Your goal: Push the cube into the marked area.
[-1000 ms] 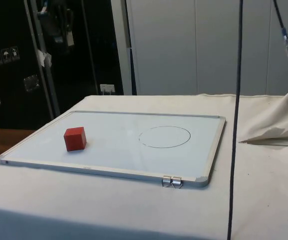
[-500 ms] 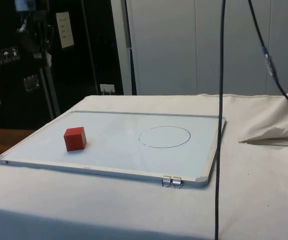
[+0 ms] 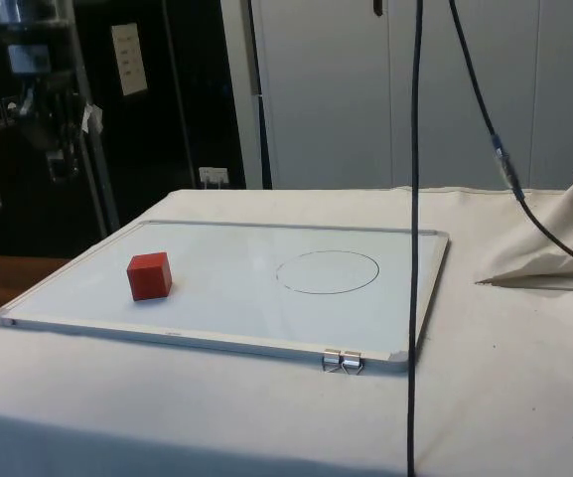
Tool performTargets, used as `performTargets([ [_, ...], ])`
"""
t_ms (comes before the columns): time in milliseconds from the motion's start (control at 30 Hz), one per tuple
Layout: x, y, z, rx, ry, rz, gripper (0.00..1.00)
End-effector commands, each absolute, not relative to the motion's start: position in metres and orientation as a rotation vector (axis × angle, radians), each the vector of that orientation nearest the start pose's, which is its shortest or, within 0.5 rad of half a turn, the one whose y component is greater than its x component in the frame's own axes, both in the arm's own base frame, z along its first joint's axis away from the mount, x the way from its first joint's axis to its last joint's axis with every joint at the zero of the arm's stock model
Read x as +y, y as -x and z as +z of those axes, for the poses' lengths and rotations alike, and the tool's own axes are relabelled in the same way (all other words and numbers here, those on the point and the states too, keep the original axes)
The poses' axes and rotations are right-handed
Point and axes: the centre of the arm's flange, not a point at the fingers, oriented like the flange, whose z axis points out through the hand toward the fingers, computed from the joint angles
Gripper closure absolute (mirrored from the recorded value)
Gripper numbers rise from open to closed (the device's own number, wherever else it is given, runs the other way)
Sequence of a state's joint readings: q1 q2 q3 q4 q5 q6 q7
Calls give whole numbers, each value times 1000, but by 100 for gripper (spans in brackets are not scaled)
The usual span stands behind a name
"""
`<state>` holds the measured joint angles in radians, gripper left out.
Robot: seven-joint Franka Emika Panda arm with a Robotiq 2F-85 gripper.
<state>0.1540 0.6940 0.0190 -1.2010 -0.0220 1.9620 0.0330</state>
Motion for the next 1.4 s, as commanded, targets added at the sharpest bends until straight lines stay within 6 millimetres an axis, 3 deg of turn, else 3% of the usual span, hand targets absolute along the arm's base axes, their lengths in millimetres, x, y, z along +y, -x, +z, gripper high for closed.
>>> performTargets([
  [0,124,-741,376,-236,3135,-105,100],
  [200,127,-744,350,-352,3143,-93,100],
  [267,126,-744,350,-347,3142,-83,100],
  [533,127,-751,311,-471,3157,-85,100],
  [567,127,-750,314,-462,3155,-90,100],
  [1033,85,-758,261,-439,3169,-56,100],
  [1100,87,-758,262,-441,3173,-41,100],
  [1367,79,-759,223,-402,3169,-11,100],
])
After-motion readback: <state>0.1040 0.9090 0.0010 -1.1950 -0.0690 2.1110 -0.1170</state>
